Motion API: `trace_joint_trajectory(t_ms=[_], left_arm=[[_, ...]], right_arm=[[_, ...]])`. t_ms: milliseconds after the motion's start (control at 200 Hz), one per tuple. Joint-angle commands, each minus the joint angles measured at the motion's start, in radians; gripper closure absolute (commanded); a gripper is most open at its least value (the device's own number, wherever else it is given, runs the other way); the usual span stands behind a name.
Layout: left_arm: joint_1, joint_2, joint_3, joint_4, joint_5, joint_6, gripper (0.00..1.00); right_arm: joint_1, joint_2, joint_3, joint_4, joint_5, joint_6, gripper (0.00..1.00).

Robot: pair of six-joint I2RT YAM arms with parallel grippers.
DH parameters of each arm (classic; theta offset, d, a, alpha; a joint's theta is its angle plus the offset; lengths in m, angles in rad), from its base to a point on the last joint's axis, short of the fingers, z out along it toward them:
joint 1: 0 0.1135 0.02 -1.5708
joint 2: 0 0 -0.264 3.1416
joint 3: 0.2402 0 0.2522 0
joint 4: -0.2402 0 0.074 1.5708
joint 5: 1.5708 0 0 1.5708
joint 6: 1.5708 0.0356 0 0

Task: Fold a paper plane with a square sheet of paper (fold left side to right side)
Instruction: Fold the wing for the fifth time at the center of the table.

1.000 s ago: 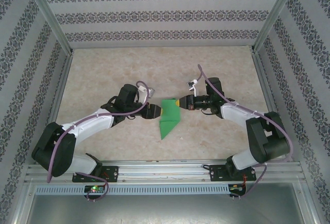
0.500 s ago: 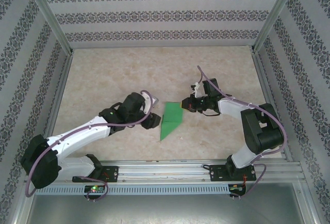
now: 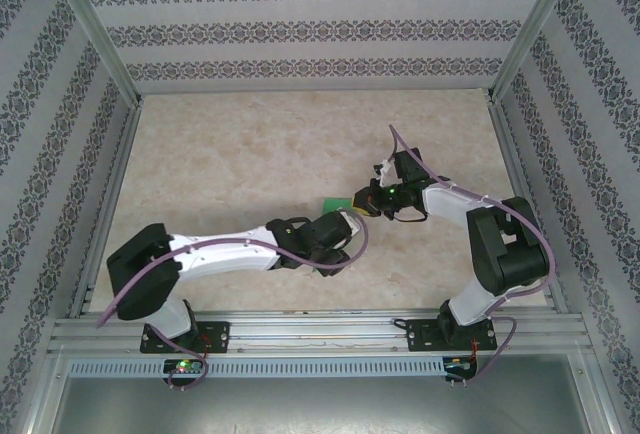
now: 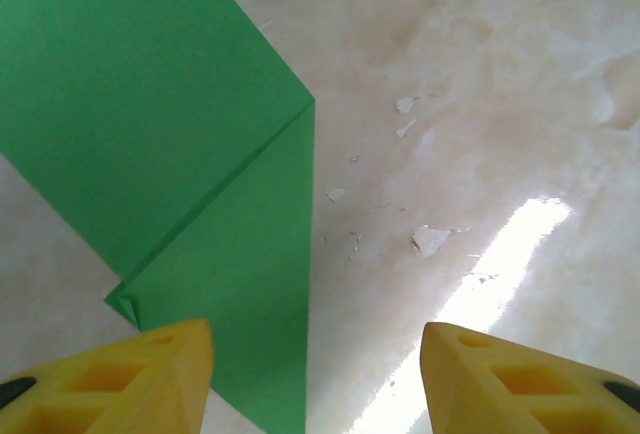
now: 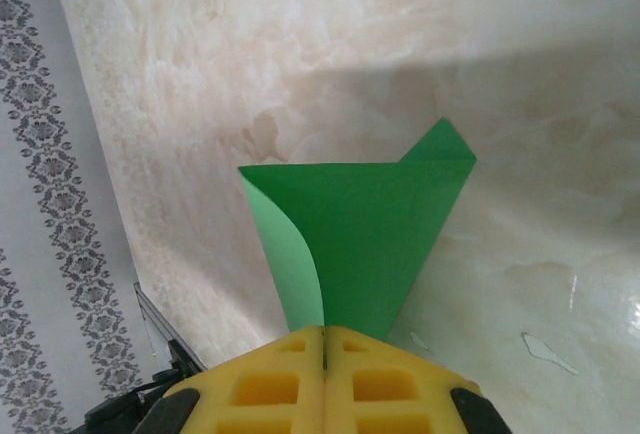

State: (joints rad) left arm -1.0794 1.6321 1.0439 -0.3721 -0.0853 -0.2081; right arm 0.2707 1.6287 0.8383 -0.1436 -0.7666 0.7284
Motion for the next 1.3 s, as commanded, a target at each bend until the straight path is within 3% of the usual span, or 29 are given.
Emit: trace_joint_trajectory(t_ms=[0,340,555,909,1294], left_arm=[[-0.019,0.049,0.057,-0.064,-0.092,0.030,0.43],[-0.020,0.162,0.104,-0.081,-0.168,0.045,0.41],[-0.018,0.180,0.087,-0.067,-0.185,0.027,0.47],[-0.019,0.202,0.058,-0.057,-0.203,0.008,0.71],[-0.017,0.195,0.042,-0.048,-0.221,-0.007,0.90]], right_arm=[[-0.002,0.018,0.028,-0.030,0.010,0.011,1.00],[0.001,0.046,0.042,-0.039,0.012,0.010,1.00],[0.002,0.063,0.050,-0.042,0.013,0.009,1.00],[0.002,0.085,0.054,-0.043,0.013,0.007,1.00],[0.001,0.098,0.056,-0.056,0.024,-0.010,1.00]])
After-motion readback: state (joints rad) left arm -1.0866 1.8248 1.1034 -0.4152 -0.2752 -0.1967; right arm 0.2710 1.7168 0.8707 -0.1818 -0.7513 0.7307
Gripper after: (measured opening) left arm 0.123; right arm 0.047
